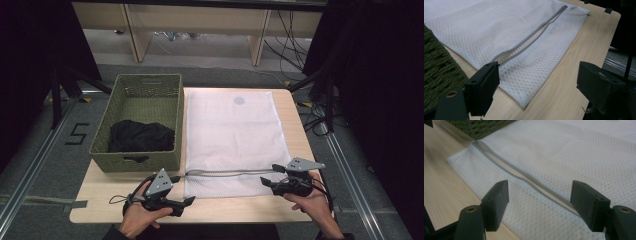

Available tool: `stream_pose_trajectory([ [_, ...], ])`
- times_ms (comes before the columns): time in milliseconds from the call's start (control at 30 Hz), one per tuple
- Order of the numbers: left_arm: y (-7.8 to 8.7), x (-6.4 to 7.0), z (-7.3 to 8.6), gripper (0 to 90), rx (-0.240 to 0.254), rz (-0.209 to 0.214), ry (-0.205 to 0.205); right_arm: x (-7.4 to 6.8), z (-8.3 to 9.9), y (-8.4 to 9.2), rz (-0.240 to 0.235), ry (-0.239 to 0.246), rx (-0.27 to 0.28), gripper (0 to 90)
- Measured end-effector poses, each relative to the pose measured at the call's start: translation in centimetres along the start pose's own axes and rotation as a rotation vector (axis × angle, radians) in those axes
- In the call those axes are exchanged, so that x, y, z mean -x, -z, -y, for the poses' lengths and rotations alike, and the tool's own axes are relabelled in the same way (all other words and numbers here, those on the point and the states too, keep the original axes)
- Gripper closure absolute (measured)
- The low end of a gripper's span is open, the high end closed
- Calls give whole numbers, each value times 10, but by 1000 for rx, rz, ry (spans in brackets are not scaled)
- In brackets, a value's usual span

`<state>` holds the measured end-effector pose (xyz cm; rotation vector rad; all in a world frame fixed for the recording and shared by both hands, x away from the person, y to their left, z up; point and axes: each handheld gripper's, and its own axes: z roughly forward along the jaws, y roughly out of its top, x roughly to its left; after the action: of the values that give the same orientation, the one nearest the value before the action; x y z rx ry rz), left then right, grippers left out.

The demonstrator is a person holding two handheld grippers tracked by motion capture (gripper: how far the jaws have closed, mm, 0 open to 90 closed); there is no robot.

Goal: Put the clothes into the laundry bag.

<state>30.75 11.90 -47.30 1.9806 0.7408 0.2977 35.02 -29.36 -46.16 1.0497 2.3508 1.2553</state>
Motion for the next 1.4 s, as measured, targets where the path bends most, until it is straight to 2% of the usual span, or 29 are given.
stream_pose_trajectory([
  [33,0,-1,0,182,-4,2,-5,0,0,0,14,9,-11,321],
  [100,-1,-1,0,182,2,7,-3,2,0,-1,7,24,-7,321],
  [167,0,0,0,182,1,4,-4,1,0,-2,28,41,-8,321],
  [200,0,0,0,182,-5,4,-5,1,0,-2,28,41,-8,321],
  [233,0,0,0,182,-5,5,-5,-1,0,-2,25,20,-21,321],
  [267,-1,0,0,182,-9,11,-5,1,0,-5,-4,40,-15,321],
  [300,-1,0,0,182,-10,12,-8,2,-1,-4,4,59,-26,321],
  [367,-1,-1,-1,182,-26,2,-24,1,-1,-4,17,59,-20,321],
  [400,-1,0,-1,182,-15,11,-8,1,0,-5,5,43,-24,321],
  [567,-3,-1,-3,182,-31,16,-26,3,0,-6,3,53,-19,321],
  [667,-4,0,-3,182,-20,14,-11,3,0,-5,11,48,-20,321],
  [700,-4,-2,-4,182,-33,10,-31,5,0,-6,-23,38,-24,321],
  [733,-5,-1,-4,182,-21,16,-11,5,1,-6,-21,32,-24,321],
  [767,-5,-1,-4,182,-21,16,-11,5,1,-6,-21,32,-24,321],
  [833,-6,-1,-5,183,-22,23,-12,5,1,-6,10,41,-28,320],
  [933,-6,-2,-4,183,-24,14,-14,5,1,-5,9,38,-27,321],
  [967,-6,-1,-4,184,-25,12,0,5,2,-6,11,37,-24,321],
  [1067,-5,-2,-4,184,-32,18,-19,2,1,-5,23,20,-32,321],
  [1100,-4,-1,-3,184,-33,9,-21,4,0,-8,11,48,-29,321],
  [1233,-5,-2,-2,184,-39,7,-14,1,-2,-10,42,43,-36,321],
  [1267,-5,-3,-1,184,-47,4,-24,-1,-4,-14,34,77,-50,321],
  [1300,-4,-4,-2,184,-62,-7,-35,-1,-5,-16,31,79,-55,322],
  [1400,-5,-2,-2,184,-39,-1,-23,-1,-8,-24,40,99,-61,324],
])
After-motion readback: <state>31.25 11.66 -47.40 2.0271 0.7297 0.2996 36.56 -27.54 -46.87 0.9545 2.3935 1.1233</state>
